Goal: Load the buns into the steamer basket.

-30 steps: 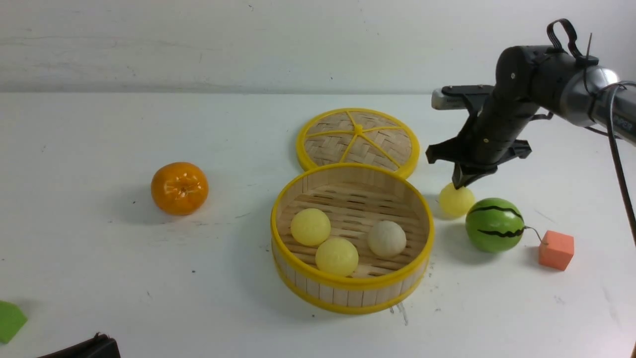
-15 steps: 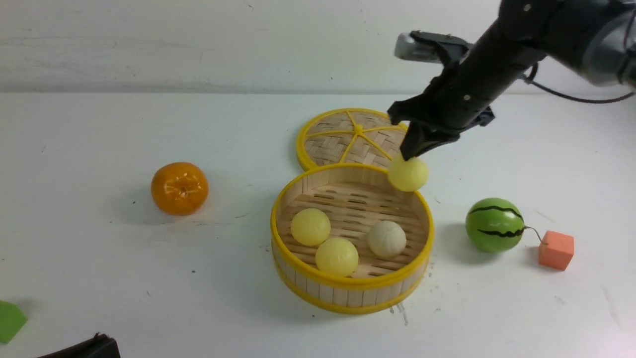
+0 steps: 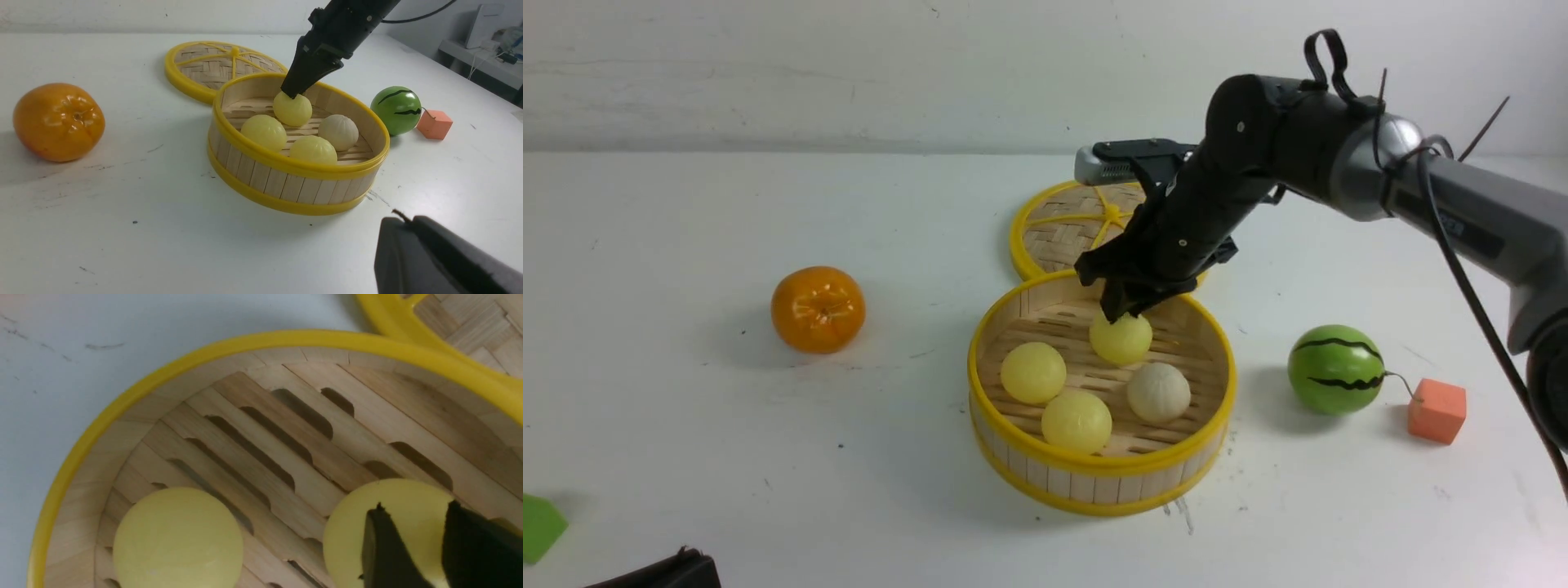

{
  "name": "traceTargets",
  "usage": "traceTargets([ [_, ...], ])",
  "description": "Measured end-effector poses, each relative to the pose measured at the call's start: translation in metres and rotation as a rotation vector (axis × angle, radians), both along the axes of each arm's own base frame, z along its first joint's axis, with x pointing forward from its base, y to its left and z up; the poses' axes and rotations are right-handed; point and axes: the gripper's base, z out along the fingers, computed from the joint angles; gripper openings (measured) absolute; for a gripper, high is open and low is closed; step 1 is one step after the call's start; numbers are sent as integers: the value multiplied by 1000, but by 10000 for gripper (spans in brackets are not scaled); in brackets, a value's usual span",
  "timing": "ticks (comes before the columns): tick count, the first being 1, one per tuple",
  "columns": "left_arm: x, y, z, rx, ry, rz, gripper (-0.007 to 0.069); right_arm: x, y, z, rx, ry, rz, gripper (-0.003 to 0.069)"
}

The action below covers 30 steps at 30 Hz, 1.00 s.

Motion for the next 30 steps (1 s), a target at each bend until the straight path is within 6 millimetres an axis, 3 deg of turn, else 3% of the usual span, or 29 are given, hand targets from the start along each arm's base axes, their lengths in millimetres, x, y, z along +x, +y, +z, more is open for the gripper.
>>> traceTargets([
  [2, 0, 0, 0, 0, 0, 0, 17, -7, -2, 16, -12, 4, 28, 337],
  [4, 0, 0, 0, 0, 0, 0, 17, -17, -6, 41, -15, -11, 43, 372],
  [5, 0, 0, 0, 0, 0, 0, 17, -17, -6, 41, -14, -11, 42, 374],
  [6, 0, 0, 0, 0, 0, 0, 17, -28, -13, 68, -25, -28, 35, 377],
  [9, 0, 0, 0, 0, 0, 0, 17, -56, -30, 118, -64, -63, -25, 339],
  [10, 0, 0, 0, 0, 0, 0, 17, -73, -41, 143, -76, -98, -72, 296],
  [13, 0, 0, 0, 0, 0, 0, 17, -91, -51, 159, -85, -114, -116, 240],
  [14, 0, 0, 0, 0, 0, 0, 17, -110, -61, 168, -91, -114, -150, 192],
  [16, 0, 0, 0, 0, 0, 0, 17, -139, -75, 175, -94, -99, -193, 136],
  [17, 0, 0, 0, 0, 0, 0, 17, -142, -76, 172, -99, -86, -195, 127],
  [20, 0, 0, 0, 0, 0, 0, 17, -182, -93, 164, -118, -33, -238, 88],
  [23, 0, 0, 0, 0, 0, 0, 17, -218, -108, 151, -115, -34, -249, 80],
  [30, 0, 0, 0, 0, 0, 0, 17, -273, -129, 124, -91, -39, -269, 80],
])
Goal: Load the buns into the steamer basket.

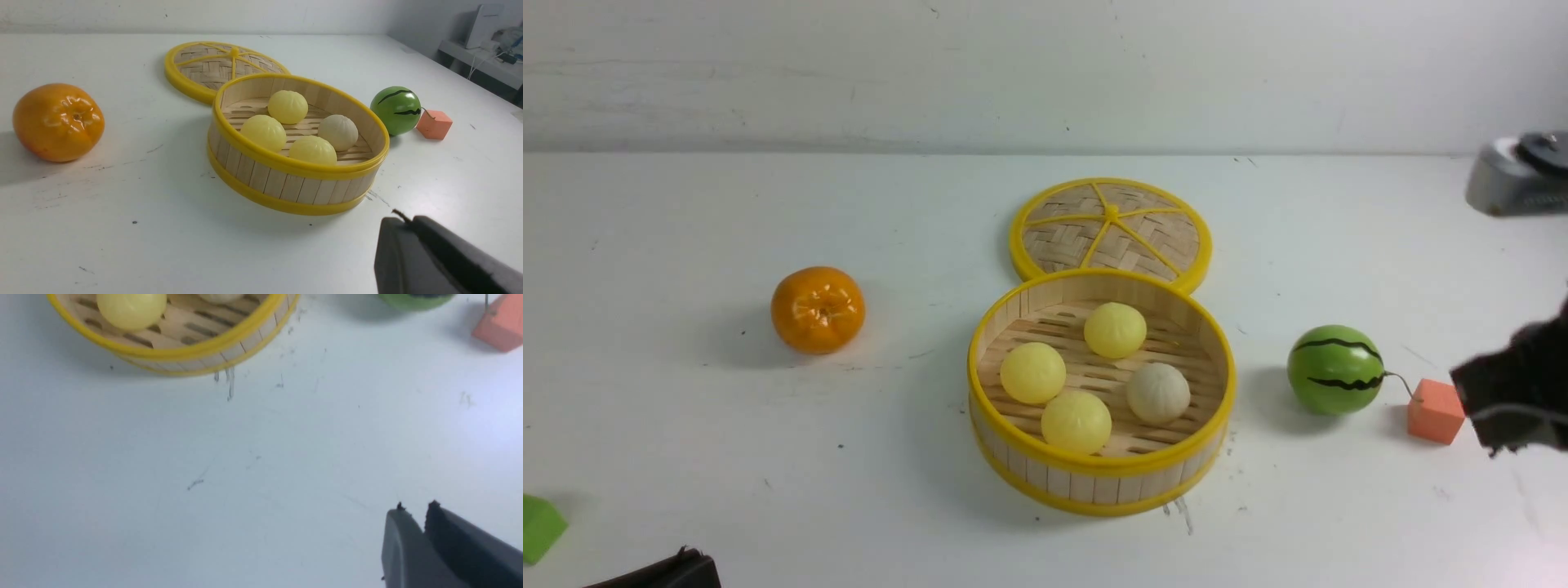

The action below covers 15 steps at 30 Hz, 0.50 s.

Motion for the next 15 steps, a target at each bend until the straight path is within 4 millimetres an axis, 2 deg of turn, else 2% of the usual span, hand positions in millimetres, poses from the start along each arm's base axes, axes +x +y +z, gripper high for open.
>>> traceTargets([
  [2, 0, 0, 0, 0, 0, 0, 17, -16, -6, -6, 0, 23, 1, 81],
  [7, 0, 0, 0, 0, 0, 0, 17, -40, -14, -7, -11, 68, 4, 85],
  [14, 0, 0, 0, 0, 0, 0, 17, -51, -21, -3, -17, 32, -1, 92],
  [15, 0, 0, 0, 0, 0, 0, 17, -59, -31, -4, -27, -12, -32, 95],
])
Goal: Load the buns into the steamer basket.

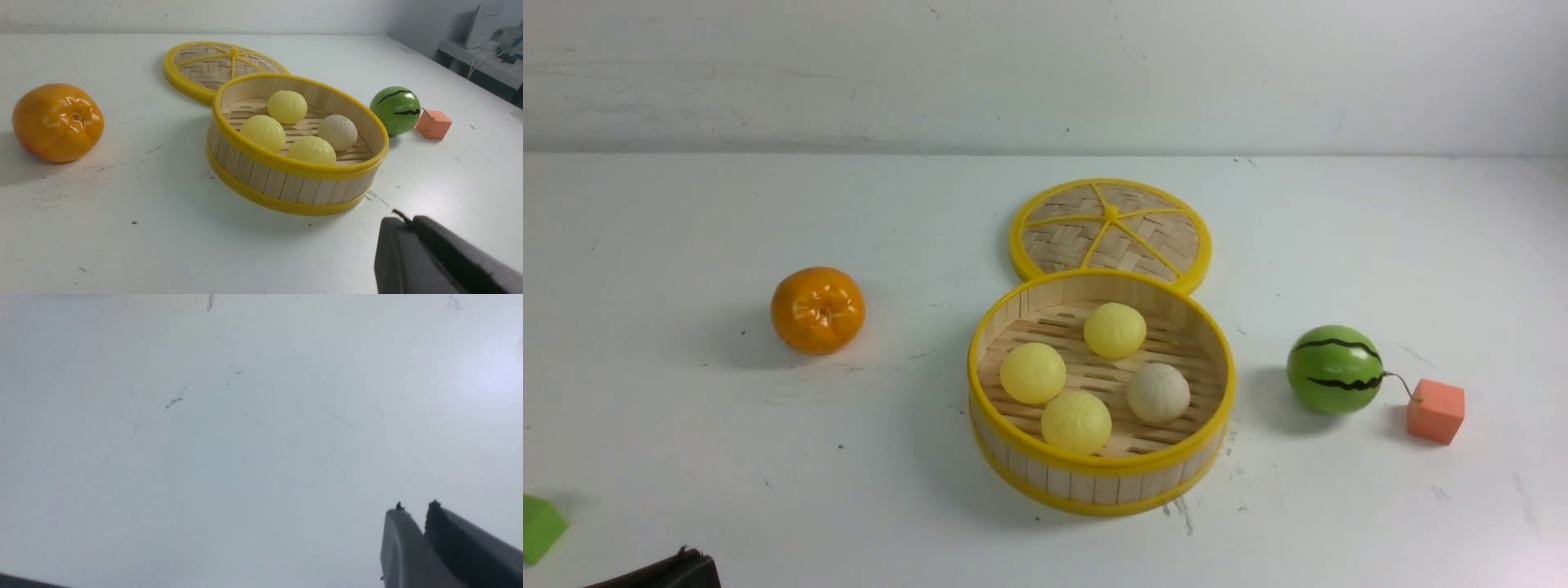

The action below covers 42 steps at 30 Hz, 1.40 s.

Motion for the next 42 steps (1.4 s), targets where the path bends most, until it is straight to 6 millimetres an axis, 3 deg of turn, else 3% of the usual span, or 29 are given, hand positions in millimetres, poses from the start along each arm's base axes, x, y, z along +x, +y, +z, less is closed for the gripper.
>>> traceTargets([
  [4, 0, 0, 0, 0, 0, 0, 17, -19, -21, -12, 19, -163, -110, 95],
  [5, 0, 0, 0, 0, 0, 0, 17, -30, -31, -28, 36, -260, -173, 97],
  [6, 0, 0, 0, 0, 0, 0, 17, -32, -32, -28, 44, -302, -186, 97],
  [7, 0, 0, 0, 0, 0, 0, 17, -43, -39, -53, 49, -414, -230, 99],
  [14, 0, 0, 0, 0, 0, 0, 17, -69, -48, -124, 36, -746, -280, 105],
  [19, 0, 0, 0, 0, 1, 0, 17, -72, -51, -171, -23, -762, -285, 87],
  [28, 0, 0, 0, 0, 0, 0, 22, -72, -51, -170, -24, -772, -289, 36],
  [42, 0, 0, 0, 0, 0, 0, 39, -71, -51, -170, -28, -777, -287, 34],
])
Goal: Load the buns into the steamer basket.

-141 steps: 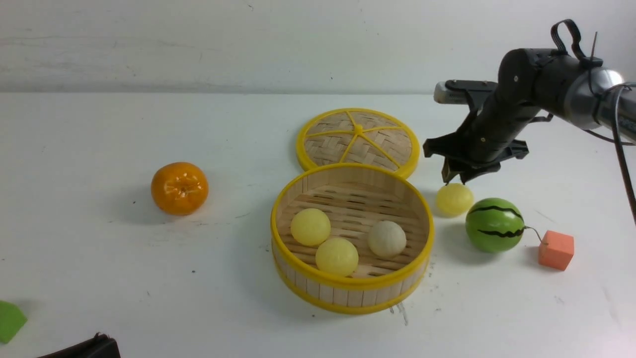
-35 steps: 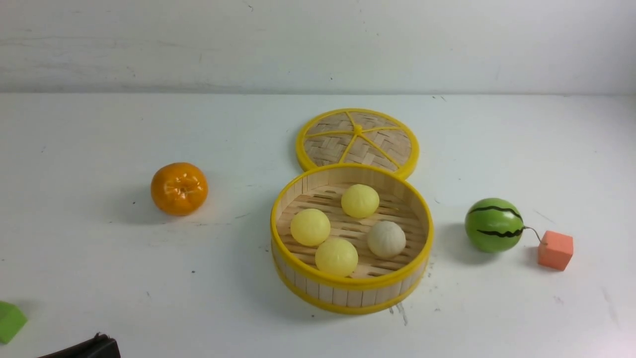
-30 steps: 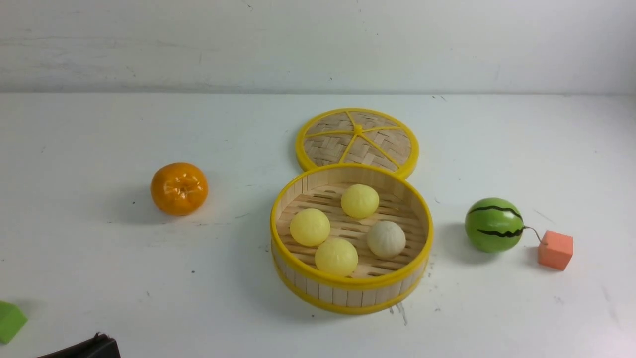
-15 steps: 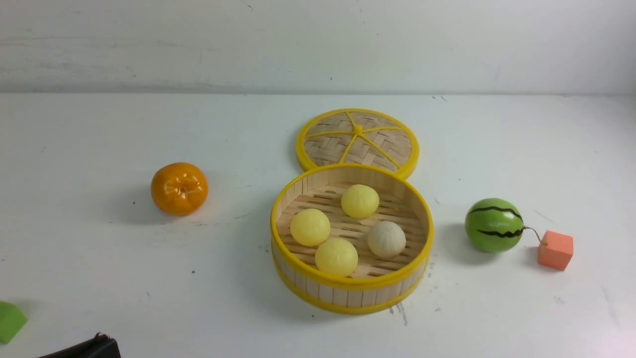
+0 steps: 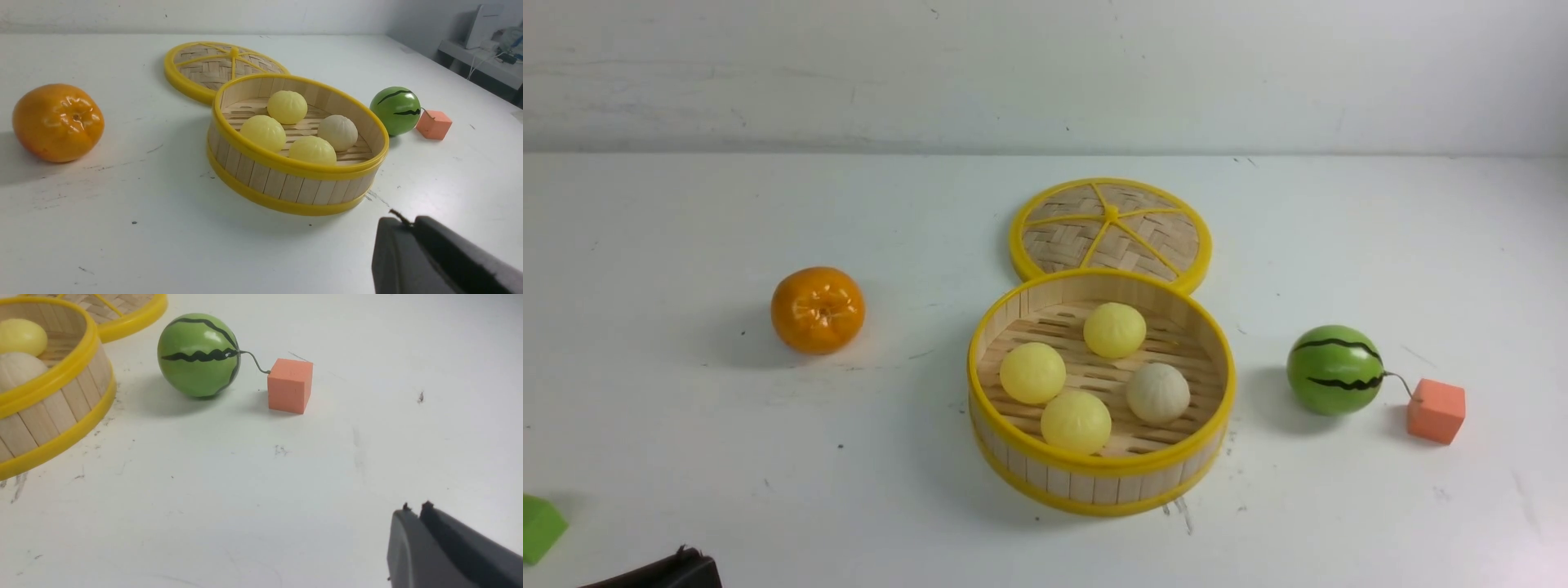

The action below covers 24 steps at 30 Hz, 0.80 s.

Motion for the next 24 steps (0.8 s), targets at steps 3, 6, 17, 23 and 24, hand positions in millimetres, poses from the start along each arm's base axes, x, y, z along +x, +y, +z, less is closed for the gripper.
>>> traceTargets([
  [3, 0, 0, 0, 0, 0, 0, 41, 0, 0, 0, 0, -1, 0, 35],
  [6, 0, 0, 0, 0, 0, 0, 47, 0, 0, 0, 0, -1, 0, 40],
  [17, 2, 15, -9, -89, -85, 185, 46, 0, 0, 0, 0, -1, 0, 55],
  [23, -9, 32, -36, -130, -38, 410, -13, 0, 0, 0, 0, -1, 0, 65],
  [24, -9, 32, -38, -126, -25, 415, -13, 0, 0, 0, 0, -1, 0, 66],
])
